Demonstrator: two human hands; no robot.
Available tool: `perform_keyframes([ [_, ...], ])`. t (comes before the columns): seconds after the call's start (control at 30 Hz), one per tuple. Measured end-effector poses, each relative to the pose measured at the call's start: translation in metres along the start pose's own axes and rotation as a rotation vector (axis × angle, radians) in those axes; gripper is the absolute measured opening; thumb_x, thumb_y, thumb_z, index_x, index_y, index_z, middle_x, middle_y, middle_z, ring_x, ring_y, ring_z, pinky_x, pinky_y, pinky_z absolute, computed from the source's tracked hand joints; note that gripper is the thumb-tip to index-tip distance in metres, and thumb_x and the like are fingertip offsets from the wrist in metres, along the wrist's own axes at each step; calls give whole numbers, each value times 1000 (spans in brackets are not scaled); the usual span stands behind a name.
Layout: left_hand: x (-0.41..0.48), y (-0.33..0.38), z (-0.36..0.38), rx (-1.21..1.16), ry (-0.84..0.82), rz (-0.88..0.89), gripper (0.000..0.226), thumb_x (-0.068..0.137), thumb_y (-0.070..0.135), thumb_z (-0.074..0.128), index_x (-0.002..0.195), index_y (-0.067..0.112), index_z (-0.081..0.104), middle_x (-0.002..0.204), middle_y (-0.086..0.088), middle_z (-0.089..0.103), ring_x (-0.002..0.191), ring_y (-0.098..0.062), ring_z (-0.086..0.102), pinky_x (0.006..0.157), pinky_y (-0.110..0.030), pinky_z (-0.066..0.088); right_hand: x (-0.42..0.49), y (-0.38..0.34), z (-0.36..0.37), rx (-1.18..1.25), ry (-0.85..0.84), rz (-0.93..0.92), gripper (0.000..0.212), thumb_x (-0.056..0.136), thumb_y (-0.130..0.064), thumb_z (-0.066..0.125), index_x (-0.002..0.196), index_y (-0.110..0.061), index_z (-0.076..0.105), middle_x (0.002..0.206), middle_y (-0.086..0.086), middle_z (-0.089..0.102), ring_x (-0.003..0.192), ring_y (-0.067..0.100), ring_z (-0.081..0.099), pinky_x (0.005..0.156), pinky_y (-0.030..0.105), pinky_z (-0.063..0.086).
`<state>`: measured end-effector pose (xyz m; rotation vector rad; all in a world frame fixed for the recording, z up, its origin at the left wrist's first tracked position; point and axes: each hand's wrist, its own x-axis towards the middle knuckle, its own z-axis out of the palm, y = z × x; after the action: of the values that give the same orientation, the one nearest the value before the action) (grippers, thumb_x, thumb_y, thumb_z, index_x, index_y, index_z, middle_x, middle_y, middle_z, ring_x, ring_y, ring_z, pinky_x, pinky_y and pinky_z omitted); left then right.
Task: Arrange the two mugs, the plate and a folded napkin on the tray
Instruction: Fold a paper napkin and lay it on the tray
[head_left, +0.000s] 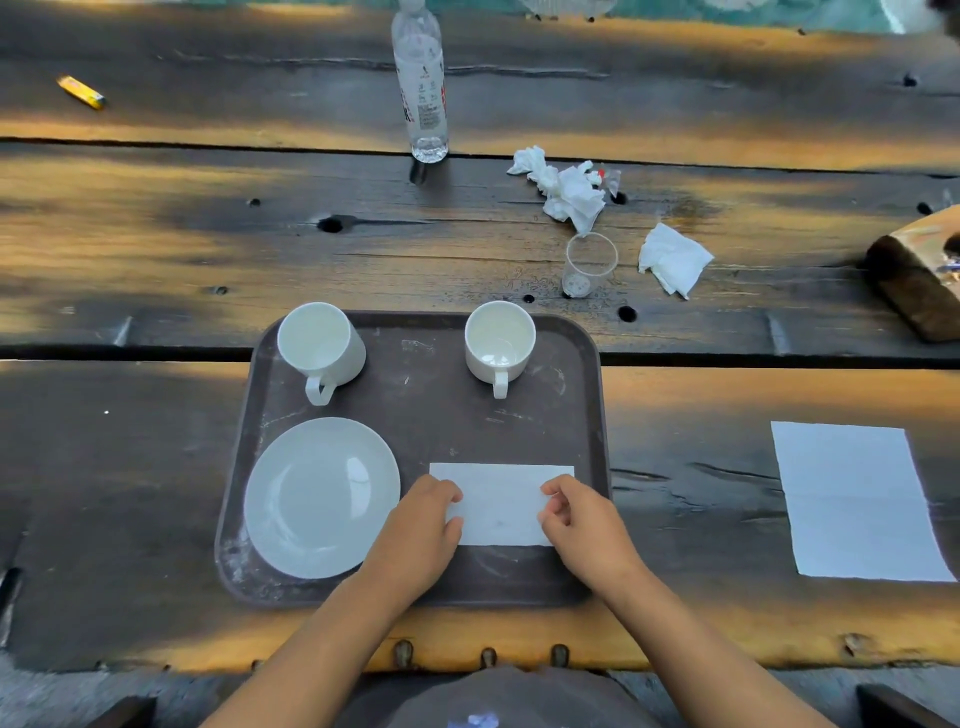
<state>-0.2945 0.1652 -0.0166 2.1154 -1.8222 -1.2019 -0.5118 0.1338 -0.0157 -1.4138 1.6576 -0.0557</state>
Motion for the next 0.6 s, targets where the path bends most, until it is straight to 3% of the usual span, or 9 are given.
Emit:
perform_keyframes([
  [0.2,4,5,-5,12,-33,34,28,98,23,53,126,19,55,126,2,54,92,-18,60,90,-33,47,-1,1,-10,-29,9,6,27,93,-19,59,119,-17,62,102,-4,63,83,10,57,79,28,49],
  [0.3,7,22,-5,21,-40,89,30,98,25,52,128,20,55,129,4,56,100,-18,60,93,-33,47,-8,1,-15,-56,21,-22,26,95,-22,59,120,-20,60,107,-4,62,89,12,59,84,30,52],
  [0.47,16,64,5,68,-31,193,29,98,29,53,127,23,56,124,5,60,100,-16,61,89,-30,49,-16,12,-33,-56,101,-56,21,93,-23,60,114,-23,61,97,-10,63,84,10,62,82,35,55],
  [0.6,20,103,25,113,-27,224,23,97,29,52,119,22,58,116,6,61,94,-17,60,84,-31,48,-19,42,-65,-102,127,-97,26,93,-26,61,119,-22,61,97,-11,61,78,7,60,80,29,50],
])
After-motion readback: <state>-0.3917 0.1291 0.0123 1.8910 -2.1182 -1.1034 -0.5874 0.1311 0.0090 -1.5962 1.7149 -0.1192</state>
